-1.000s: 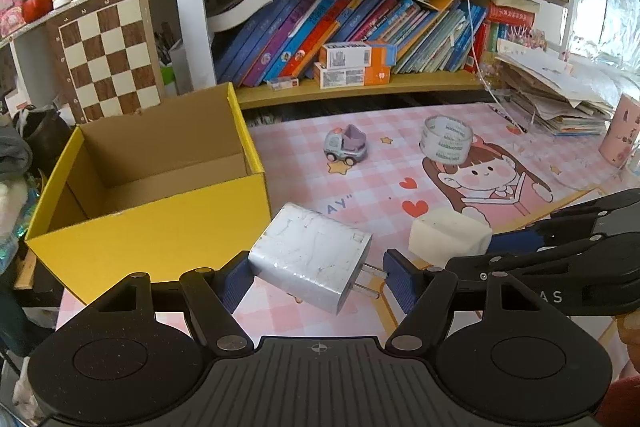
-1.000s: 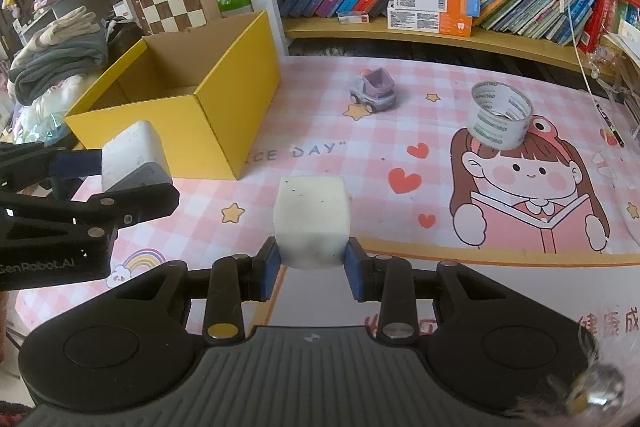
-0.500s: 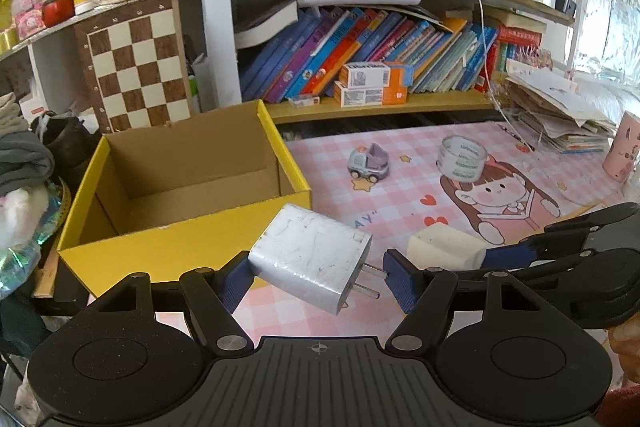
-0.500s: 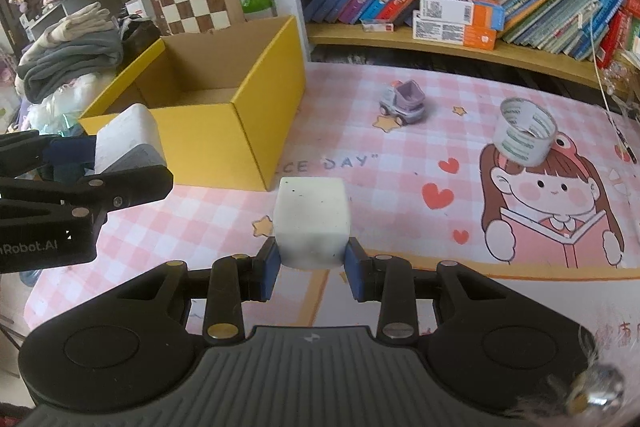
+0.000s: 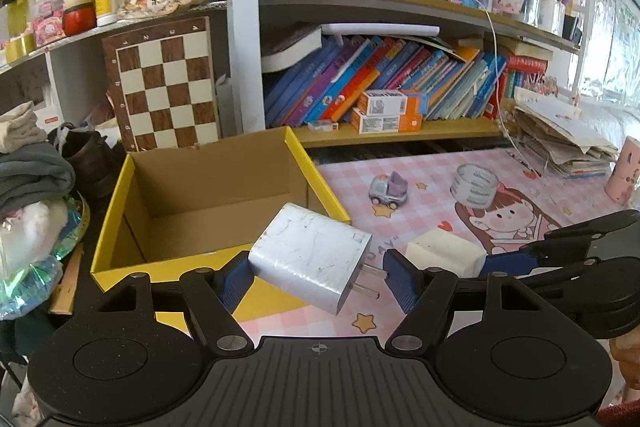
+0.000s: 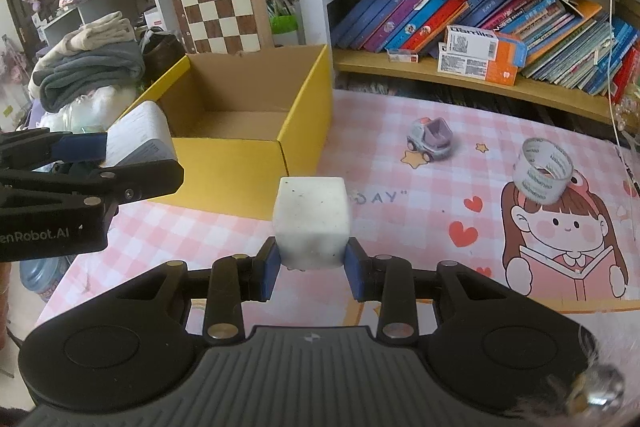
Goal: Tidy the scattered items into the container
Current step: 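Bring both held items over the open yellow box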
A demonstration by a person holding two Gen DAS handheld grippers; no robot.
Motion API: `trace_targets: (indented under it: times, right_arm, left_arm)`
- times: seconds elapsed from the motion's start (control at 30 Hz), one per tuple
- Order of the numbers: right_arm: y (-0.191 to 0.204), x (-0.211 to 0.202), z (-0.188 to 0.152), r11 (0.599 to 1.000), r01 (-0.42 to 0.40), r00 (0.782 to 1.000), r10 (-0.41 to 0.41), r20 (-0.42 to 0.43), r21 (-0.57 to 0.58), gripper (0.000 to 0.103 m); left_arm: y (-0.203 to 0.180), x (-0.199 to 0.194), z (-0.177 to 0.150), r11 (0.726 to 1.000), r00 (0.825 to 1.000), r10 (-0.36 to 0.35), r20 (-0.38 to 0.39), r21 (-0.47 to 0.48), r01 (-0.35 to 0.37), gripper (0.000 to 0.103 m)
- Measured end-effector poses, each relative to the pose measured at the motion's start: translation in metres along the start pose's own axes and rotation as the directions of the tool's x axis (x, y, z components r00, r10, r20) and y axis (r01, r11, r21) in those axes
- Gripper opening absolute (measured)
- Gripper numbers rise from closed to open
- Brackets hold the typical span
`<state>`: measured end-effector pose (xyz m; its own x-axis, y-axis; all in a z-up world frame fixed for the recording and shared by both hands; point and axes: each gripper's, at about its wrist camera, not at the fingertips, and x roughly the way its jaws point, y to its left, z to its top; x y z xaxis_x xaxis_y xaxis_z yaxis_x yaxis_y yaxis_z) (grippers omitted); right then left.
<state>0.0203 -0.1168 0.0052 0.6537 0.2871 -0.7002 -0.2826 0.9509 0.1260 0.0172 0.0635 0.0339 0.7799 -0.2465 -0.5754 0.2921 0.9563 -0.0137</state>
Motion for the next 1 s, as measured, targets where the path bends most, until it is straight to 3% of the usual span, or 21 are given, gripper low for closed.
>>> trace_targets:
  times: [1.0]
  right_arm:
    - [0.044, 0.009, 0.035, 0.998, 0.025, 0.999, -0.022, 0.046, -0.063, 0.033]
  left_arm:
    - [0.056, -0.008, 0.012, 0.999, 0.997, 0.003, 0.073, -0.032, -0.001, 0.071]
